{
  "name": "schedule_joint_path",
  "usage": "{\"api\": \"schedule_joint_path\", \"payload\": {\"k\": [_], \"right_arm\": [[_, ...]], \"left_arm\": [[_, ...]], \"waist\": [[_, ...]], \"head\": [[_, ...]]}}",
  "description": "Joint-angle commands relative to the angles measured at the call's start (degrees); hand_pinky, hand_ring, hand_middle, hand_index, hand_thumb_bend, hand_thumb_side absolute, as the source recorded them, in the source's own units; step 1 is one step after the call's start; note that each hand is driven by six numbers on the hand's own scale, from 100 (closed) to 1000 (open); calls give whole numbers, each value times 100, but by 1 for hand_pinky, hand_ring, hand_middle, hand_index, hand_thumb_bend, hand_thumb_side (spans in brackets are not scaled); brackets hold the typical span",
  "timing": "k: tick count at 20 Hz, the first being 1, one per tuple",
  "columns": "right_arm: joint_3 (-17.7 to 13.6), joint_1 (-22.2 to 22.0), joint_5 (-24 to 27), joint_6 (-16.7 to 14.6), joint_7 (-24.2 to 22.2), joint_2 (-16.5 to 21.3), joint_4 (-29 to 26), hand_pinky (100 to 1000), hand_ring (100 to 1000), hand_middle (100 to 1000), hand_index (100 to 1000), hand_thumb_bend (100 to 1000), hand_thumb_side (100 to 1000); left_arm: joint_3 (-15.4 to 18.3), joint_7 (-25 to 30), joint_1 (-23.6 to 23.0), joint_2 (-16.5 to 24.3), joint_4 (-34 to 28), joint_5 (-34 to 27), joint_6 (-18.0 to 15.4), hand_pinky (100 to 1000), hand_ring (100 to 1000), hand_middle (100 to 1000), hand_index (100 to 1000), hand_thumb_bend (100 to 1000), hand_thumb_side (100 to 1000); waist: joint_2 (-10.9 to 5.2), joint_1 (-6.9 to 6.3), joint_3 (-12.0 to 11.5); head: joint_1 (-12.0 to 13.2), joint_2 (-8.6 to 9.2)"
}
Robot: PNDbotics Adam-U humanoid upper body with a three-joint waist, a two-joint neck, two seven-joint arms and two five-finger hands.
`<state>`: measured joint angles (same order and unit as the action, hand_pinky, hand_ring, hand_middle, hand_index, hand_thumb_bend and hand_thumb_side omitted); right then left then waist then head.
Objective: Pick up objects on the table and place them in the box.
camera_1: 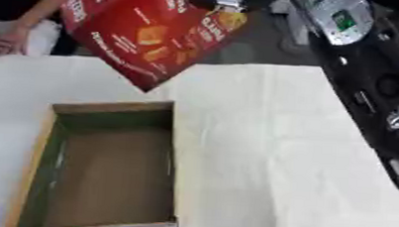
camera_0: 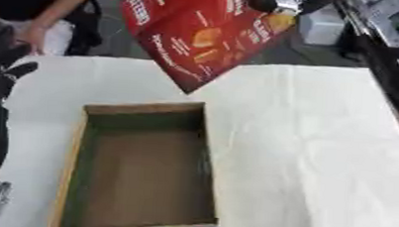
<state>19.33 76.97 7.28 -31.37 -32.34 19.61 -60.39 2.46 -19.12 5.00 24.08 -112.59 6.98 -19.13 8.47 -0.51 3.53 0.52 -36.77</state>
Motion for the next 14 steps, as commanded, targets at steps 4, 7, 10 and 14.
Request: {"api": "schedule_joint_path", "payload": {"k": [4, 7, 10, 14], "right_arm": [[-14, -62, 524, 201, -84, -296, -479, 100, 258, 365, 477, 528, 342], [-96, -266, 682, 399, 25, -486, -688, 100, 256, 364, 476, 535, 346], [-190, -494, 717, 543, 167, -670, -888, 100, 255, 362, 475, 543, 351], [-294, -797, 828, 777, 301, -868, -1099, 100, 255, 362, 474, 550, 339]], "left_arm": [[47, 13, 46, 34, -39, -5, 0, 798, 887, 928, 923, 100, 1000], [42, 20, 62, 13, -38, -19, -3, 797, 887, 928, 923, 100, 1000], [38, 26, 82, -10, -34, -32, -4, 797, 887, 928, 923, 100, 1000], [33, 31, 111, -36, -35, -46, -7, 797, 887, 928, 923, 100, 1000]], "waist": [[-120, -32, -67], [-110, -41, -111], [-98, -53, -154], [-71, -77, -205]], "head": [[10, -28], [2, -34], [-12, -46], [-54, -67]]}}
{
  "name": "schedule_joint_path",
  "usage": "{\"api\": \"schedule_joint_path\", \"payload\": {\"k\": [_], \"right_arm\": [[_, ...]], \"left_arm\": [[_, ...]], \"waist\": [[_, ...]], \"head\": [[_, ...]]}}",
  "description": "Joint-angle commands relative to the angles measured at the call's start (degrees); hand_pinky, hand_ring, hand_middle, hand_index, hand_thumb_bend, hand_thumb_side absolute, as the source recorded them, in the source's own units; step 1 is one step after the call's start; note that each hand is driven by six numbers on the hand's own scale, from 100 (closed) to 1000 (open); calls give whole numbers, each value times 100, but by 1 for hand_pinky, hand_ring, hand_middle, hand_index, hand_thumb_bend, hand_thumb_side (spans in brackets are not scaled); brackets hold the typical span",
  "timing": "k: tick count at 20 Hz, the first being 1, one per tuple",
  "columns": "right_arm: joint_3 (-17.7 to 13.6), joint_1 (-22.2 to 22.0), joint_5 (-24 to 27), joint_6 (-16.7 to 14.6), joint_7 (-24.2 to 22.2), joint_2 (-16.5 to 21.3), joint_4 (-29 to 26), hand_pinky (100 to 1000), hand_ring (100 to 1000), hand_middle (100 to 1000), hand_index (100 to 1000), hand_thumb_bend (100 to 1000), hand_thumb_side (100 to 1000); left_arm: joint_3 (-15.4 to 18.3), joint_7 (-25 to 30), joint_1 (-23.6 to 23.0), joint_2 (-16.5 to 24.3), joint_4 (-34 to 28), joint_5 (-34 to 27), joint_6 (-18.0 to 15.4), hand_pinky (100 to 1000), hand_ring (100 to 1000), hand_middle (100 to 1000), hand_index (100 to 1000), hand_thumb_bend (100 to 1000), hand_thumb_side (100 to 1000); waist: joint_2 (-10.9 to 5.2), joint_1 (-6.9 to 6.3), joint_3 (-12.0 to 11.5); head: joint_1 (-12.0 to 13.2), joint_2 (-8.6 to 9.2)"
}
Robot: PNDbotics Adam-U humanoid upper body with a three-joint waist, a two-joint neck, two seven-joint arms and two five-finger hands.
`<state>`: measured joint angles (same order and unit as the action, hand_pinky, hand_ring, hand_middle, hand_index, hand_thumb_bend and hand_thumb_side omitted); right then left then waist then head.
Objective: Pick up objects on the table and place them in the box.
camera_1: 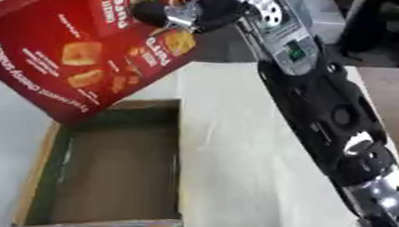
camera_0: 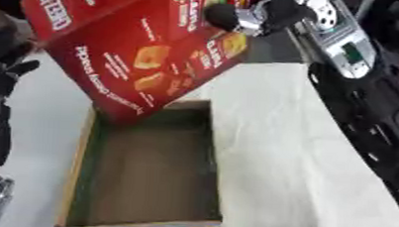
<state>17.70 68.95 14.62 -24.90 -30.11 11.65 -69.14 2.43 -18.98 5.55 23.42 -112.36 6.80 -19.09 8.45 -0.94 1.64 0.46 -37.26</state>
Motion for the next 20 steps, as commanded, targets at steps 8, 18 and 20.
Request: {"api": "schedule_joint_path", "payload": {"k": [8, 18, 20], "right_arm": [[-363, -430, 173, 415, 362, -339, -535, 100, 252, 359, 472, 545, 353], [-270, -806, -72, 533, 355, -538, -617, 100, 258, 361, 474, 540, 344], [-232, -833, -157, 511, 313, -570, -572, 100, 259, 361, 475, 540, 342]], "left_arm": [[15, 37, 153, -1, -66, -54, -17, 796, 887, 928, 923, 100, 1000], [4, 58, 238, -21, -80, -83, -23, 795, 877, 929, 923, 100, 1000], [0, 63, 247, -17, -81, -85, -24, 795, 877, 929, 922, 100, 1000]], "waist": [[41, -89, -125], [173, -162, -235], [191, -165, -242]], "head": [[-113, -26], [-179, 19], [-188, 24]]}}
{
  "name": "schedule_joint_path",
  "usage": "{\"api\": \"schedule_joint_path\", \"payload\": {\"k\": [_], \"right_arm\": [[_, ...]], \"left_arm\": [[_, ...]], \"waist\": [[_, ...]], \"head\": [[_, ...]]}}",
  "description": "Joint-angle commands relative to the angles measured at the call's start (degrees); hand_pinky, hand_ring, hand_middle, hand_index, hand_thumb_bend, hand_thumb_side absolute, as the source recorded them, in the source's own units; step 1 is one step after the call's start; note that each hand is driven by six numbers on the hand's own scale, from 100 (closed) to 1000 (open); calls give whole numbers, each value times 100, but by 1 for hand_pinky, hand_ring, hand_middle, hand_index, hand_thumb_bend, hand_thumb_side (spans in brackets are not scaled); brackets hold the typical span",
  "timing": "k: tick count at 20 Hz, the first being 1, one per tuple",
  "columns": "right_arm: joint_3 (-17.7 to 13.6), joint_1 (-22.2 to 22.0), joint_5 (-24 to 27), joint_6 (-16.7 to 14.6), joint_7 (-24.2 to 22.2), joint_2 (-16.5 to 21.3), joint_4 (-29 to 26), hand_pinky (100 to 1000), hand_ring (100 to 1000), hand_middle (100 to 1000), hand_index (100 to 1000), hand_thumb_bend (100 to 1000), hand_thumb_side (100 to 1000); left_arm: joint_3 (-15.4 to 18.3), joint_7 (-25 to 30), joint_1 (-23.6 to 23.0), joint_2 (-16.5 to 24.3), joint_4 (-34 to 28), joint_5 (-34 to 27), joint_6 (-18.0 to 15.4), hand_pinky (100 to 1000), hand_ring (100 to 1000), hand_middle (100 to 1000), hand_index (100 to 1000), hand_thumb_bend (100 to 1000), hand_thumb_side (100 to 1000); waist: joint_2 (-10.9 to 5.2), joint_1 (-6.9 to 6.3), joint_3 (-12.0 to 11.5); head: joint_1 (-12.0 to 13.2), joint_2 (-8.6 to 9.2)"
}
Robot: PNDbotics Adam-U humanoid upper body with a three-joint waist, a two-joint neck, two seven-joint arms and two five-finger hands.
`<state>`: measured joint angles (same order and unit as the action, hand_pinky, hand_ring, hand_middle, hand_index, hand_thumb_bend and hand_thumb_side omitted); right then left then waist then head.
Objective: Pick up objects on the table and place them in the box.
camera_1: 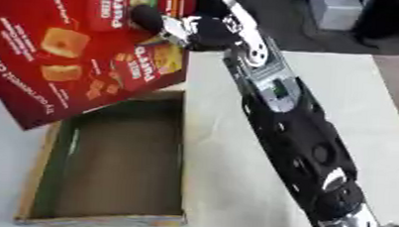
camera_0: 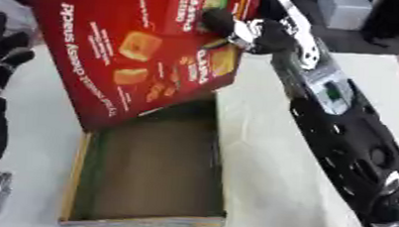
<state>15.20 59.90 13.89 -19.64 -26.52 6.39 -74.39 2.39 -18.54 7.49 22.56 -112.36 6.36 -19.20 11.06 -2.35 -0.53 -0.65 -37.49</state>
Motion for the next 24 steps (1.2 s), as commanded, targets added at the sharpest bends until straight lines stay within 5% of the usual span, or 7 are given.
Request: {"api": "schedule_joint_path", "payload": {"k": [1, 19, 21, 24], "right_arm": [[31, 65, -116, -27, -62, -55, -25, 100, 259, 361, 475, 540, 341], [480, 87, -1134, -676, -652, -385, 624, 100, 334, 373, 482, 561, 328], [542, 90, -1263, -813, -723, -382, 583, 100, 382, 390, 491, 565, 343], [569, 73, -1357, -1031, -735, -369, 551, 100, 580, 561, 655, 587, 494]], "left_arm": [[3, 20, 56, 71, -81, -43, -13, 795, 877, 929, 922, 100, 1000], [34, 4, 45, 95, -85, -32, -21, 794, 876, 929, 922, 100, 1000], [47, -10, 31, 97, -82, -23, -19, 794, 876, 929, 922, 100, 1000], [58, -25, 15, 92, -76, -12, -17, 794, 875, 929, 922, 100, 1000]], "waist": [[-63, -23, -27], [0, 89, -101], [-6, 100, -95], [-15, 108, -81]], "head": [[-79, 48], [-95, 20], [-87, 9], [-83, 6]]}}
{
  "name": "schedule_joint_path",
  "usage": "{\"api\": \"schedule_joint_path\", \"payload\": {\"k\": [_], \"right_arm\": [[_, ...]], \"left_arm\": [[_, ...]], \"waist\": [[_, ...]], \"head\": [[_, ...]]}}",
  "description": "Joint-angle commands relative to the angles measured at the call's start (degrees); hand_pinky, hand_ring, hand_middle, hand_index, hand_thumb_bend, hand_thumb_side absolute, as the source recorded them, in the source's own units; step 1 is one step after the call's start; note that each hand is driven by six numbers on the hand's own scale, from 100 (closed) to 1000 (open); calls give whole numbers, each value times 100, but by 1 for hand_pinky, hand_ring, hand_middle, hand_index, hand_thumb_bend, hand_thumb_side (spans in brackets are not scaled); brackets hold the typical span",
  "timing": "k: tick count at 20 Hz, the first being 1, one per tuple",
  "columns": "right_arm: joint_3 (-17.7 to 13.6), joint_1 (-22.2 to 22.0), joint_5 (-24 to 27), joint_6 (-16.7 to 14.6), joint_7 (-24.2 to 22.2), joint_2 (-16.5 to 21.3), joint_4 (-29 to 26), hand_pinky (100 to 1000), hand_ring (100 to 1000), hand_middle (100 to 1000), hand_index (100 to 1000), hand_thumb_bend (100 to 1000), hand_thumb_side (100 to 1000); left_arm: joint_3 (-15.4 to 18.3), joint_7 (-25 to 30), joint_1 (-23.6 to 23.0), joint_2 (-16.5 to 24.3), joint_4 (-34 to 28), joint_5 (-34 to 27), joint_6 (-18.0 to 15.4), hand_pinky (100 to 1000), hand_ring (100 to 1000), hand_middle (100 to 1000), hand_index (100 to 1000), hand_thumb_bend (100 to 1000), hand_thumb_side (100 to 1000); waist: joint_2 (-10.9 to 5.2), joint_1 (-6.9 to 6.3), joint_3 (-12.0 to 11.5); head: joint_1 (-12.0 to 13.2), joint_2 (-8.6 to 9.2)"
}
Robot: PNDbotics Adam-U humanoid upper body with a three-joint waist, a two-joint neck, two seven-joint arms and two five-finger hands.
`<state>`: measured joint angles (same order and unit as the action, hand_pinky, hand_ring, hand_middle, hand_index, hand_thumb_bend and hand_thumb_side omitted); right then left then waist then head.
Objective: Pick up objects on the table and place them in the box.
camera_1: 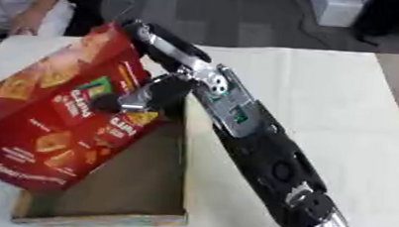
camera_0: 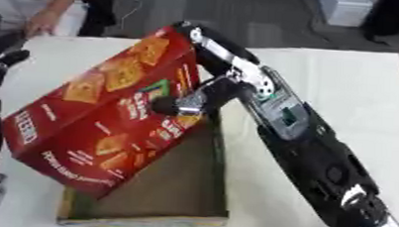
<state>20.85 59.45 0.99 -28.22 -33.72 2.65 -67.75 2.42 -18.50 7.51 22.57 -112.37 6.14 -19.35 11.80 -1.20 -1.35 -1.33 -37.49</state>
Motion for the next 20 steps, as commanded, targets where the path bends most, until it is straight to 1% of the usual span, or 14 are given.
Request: {"api": "schedule_joint_path", "payload": {"k": [1, 2, 3, 4, 5, 6, 8, 11, 13, 16, 17, 18, 19, 20], "right_arm": [[10, 114, -76, -270, -18, 17, -115, 100, 625, 606, 694, 594, 528], [22, 115, -82, -381, -39, 28, -123, 202, 780, 765, 838, 616, 611], [36, 113, -79, -502, -80, 38, -132, 202, 780, 765, 838, 616, 611], [51, 114, -68, -622, -133, 45, -144, 463, 938, 942, 1000, 597, 675], [64, 111, -52, -744, -203, 52, -155, 438, 924, 927, 997, 617, 671], [79, 113, -36, -852, -286, 57, -164, 665, 1000, 1000, 1000, 594, 679], [103, 112, -15, -1021, -501, 70, -177, 729, 1000, 1000, 1000, 613, 664], [83, 106, 22, -1144, -795, 87, -201, 746, 1000, 1000, 1000, 654, 641], [24, 100, 70, -1187, -840, 104, -246, 702, 1000, 1000, 1000, 649, 666], [-105, 110, 193, -1229, -532, 172, -345, 581, 972, 979, 1000, 515, 783], [-156, 120, 262, -1232, -312, 218, -384, 604, 988, 993, 1000, 557, 751], [-176, 126, 301, -1226, -128, 252, -416, 509, 924, 938, 1000, 246, 996], [-247, 128, 395, -1206, 158, 311, -460, 516, 929, 937, 1000, 453, 637], [-298, 129, 457, -1173, 435, 378, -518, 445, 873, 888, 951, 100, 849]], "left_arm": [[58, -34, 9, 90, -74, 12, -1, 794, 875, 929, 922, 100, 1000], [61, -39, 4, 88, -71, 14, -1, 793, 875, 929, 922, 100, 1000], [63, -44, 0, 87, -67, 15, 1, 793, 875, 929, 922, 100, 1000], [64, -48, -4, 86, -63, 16, 2, 793, 875, 929, 922, 100, 1000], [65, -51, -7, 84, -58, 17, 3, 794, 875, 929, 922, 100, 1000], [66, -52, -10, 83, -53, 17, 5, 793, 875, 929, 922, 100, 1000], [66, -53, -14, 81, -42, 16, 6, 794, 875, 929, 922, 100, 1000], [70, -52, -22, 76, -25, 16, 7, 793, 875, 929, 922, 100, 1000], [73, -52, -31, 70, -14, 15, 7, 793, 875, 929, 922, 100, 1000], [78, -54, -44, 61, -2, 13, 4, 793, 875, 929, 922, 100, 1000], [81, -55, -51, 59, 1, 13, 3, 793, 875, 929, 922, 100, 1000], [83, -57, -55, 57, 2, 13, 1, 793, 875, 929, 922, 100, 1000], [88, -61, -62, 54, 2, 12, -1, 793, 875, 930, 922, 100, 1000], [93, -65, -67, 53, 2, 13, -2, 793, 875, 930, 922, 100, 1000]], "waist": [[-92, -7, 5], [-96, -9, 7], [-98, -12, 10], [-100, -18, 11], [-101, -23, 13], [-100, -30, 13], [-100, -44, 15], [-102, -63, 20], [-104, -75, 28], [-113, -89, 42], [-116, -91, 47], [-118, -92, 50], [-121, -94, 62], [-121, -96, 72]], "head": [[-14, 7], [-14, 6], [-13, 4], [-15, 0], [-16, -1], [-19, -3], [-23, -7], [-27, -12], [-27, -16], [-16, -22], [-11, -26], [-8, -27], [6, -29], [19, -29]]}}
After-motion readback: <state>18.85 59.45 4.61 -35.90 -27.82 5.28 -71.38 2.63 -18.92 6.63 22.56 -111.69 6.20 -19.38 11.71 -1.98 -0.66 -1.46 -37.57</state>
